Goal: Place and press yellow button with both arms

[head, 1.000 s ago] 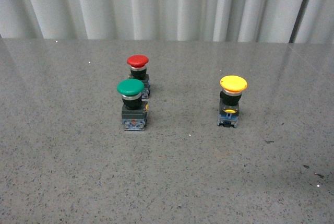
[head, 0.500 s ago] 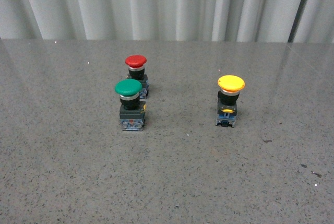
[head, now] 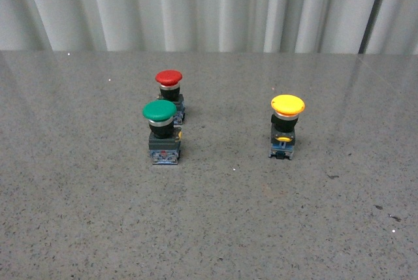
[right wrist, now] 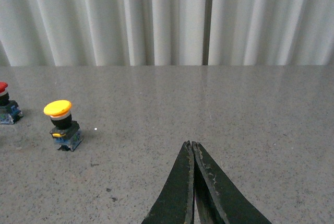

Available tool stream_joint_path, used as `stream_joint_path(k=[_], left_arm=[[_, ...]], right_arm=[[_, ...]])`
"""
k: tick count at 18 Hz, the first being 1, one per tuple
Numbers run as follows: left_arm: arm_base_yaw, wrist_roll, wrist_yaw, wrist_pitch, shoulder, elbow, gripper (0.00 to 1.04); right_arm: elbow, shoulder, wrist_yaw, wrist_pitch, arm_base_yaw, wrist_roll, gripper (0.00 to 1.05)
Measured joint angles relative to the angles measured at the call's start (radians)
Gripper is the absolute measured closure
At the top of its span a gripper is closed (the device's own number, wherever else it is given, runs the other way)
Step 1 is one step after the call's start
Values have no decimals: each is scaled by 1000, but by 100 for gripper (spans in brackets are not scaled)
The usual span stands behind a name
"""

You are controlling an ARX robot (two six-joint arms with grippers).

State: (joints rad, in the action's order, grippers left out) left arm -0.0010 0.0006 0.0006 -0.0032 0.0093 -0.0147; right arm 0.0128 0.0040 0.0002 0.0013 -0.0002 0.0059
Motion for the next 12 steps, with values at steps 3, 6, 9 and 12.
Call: stream_joint_path(k=[3,6,9,12], left_arm=[[0,0,-1,-1,0,0,7],[0,0,-1,-1,0,0,7],[0,0,-1,-1,0,0,7],[0,0,-1,-1,0,0,7]], right_arm=[[0,1,-1,-5,0,0,103],[0,1,-1,-5,0,0,103],[0,1,-1,-5,0,0,71],[0,1,-1,-5,0,0,7]])
